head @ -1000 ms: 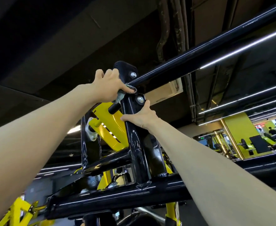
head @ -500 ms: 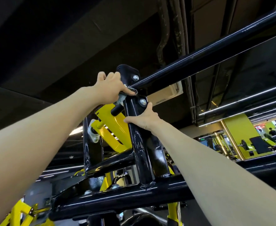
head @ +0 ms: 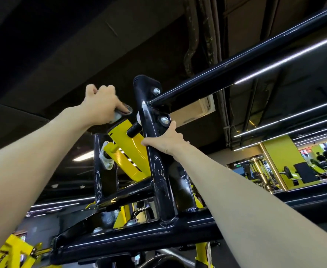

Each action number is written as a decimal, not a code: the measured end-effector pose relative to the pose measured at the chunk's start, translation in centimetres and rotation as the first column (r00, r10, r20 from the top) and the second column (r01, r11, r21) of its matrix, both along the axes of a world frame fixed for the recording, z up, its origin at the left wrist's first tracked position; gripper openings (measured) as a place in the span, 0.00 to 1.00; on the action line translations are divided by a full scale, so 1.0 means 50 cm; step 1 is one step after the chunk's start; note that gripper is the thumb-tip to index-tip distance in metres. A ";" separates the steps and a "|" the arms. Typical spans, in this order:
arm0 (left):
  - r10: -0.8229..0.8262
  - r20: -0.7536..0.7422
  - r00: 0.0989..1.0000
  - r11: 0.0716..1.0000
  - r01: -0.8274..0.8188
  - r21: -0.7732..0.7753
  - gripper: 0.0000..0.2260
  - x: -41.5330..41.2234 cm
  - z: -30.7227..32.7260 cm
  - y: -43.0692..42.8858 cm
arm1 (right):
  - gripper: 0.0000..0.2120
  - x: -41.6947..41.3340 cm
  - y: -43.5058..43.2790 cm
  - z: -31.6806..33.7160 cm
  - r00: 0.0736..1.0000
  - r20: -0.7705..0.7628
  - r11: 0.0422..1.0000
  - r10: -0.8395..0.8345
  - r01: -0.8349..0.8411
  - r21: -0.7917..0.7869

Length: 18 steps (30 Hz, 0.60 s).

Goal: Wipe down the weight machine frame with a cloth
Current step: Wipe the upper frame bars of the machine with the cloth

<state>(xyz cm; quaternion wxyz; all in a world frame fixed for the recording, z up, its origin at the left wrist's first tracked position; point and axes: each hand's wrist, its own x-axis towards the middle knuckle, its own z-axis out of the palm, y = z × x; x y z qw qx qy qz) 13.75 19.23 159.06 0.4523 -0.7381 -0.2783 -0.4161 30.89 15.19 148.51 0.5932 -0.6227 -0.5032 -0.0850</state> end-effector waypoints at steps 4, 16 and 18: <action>-0.295 0.186 0.937 0.955 0.284 0.082 0.27 -0.010 -0.024 0.019 | 0.58 -0.001 -0.007 0.004 1.000 0.015 1.000 -0.021 0.021 -0.009; 0.083 -0.127 0.988 0.976 -0.055 0.213 0.25 0.105 -0.047 -0.037 | 0.59 -0.007 -0.009 0.003 1.000 0.014 1.000 0.001 -0.001 -0.018; 0.190 -0.186 0.964 0.958 -0.140 0.251 0.26 0.132 -0.029 -0.060 | 0.60 -0.002 -0.007 0.003 1.000 0.015 1.000 0.012 -0.011 -0.013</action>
